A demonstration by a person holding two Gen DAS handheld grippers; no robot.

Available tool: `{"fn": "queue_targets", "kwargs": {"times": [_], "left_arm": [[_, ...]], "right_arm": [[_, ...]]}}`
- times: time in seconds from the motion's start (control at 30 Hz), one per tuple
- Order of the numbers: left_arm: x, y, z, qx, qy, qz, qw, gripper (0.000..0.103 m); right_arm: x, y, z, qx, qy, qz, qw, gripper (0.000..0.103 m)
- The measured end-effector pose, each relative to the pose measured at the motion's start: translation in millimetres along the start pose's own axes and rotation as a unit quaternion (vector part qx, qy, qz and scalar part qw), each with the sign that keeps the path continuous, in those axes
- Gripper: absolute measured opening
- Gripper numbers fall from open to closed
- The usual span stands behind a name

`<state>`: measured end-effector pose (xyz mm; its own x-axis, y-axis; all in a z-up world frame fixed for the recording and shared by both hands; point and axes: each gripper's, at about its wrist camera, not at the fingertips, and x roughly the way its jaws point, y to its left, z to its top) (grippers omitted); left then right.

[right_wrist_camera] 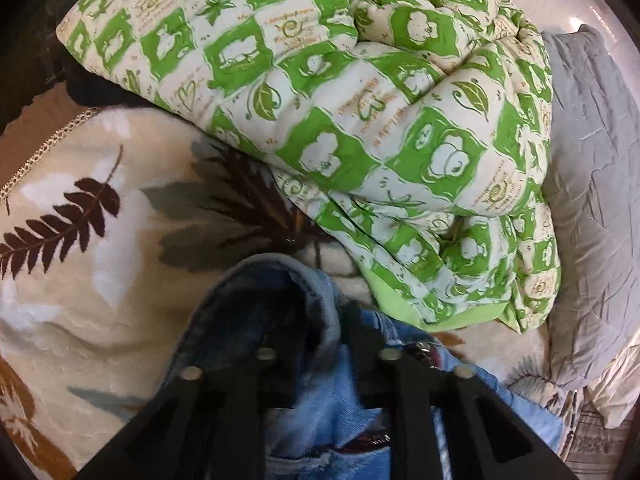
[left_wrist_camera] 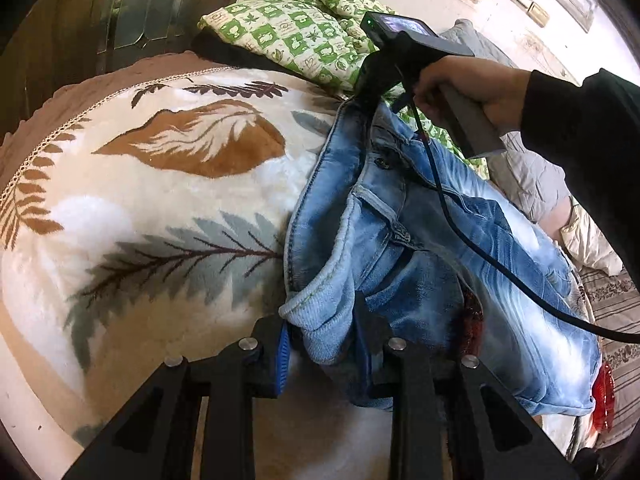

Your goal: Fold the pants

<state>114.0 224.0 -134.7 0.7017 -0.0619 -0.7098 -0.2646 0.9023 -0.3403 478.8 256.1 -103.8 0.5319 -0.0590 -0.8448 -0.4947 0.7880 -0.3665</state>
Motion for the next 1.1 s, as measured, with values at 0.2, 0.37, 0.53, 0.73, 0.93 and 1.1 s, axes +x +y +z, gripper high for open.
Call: {"fn": "queue_targets", "kwargs": {"times": [0.2, 0.37, 0.53, 0.73, 0.93, 1.1], "left_arm": [[-0.6, -0.8, 4.9, -0.003, -0.003, 0.003, 1.0, 0.037], [-20.3, -13.8, 5.1, 0.022, -0.065, 0.027, 0.9973, 0.103], [-32.5, -19.8, 5.1, 0.033, -0.09, 0.027, 0.995, 0.103], [-44.6, -29.4, 7.9, 0.042, -0.097, 0.03, 0.994, 0.103], [-50.3, -70.3, 15.9, 0.1, -0.075, 0.028, 0.9917, 0.103], [-43.6, -127.1, 18.5, 0.176, -0.057, 0.013, 0.9826, 0.103]], "right_arm": [[-29.8, 3.3, 3.3, -0.014, -0.043, -0.019, 0.999, 0.075], [-63.7, -3.9, -0.9, 0.0, -0.076, -0.002, 0.997, 0.096], [-97.6, -19.9, -17.8, 0.004, -0.089, 0.003, 0.996, 0.097], [-142.5, -73.7, -70.0, 0.041, -0.098, 0.019, 0.994, 0.097], [-177.3, -160.2, -168.8, 0.122, -0.099, 0.026, 0.987, 0.098], [-186.8, -240.8, -296.2, 0.229, -0.081, 0.03, 0.97, 0.099]]}}
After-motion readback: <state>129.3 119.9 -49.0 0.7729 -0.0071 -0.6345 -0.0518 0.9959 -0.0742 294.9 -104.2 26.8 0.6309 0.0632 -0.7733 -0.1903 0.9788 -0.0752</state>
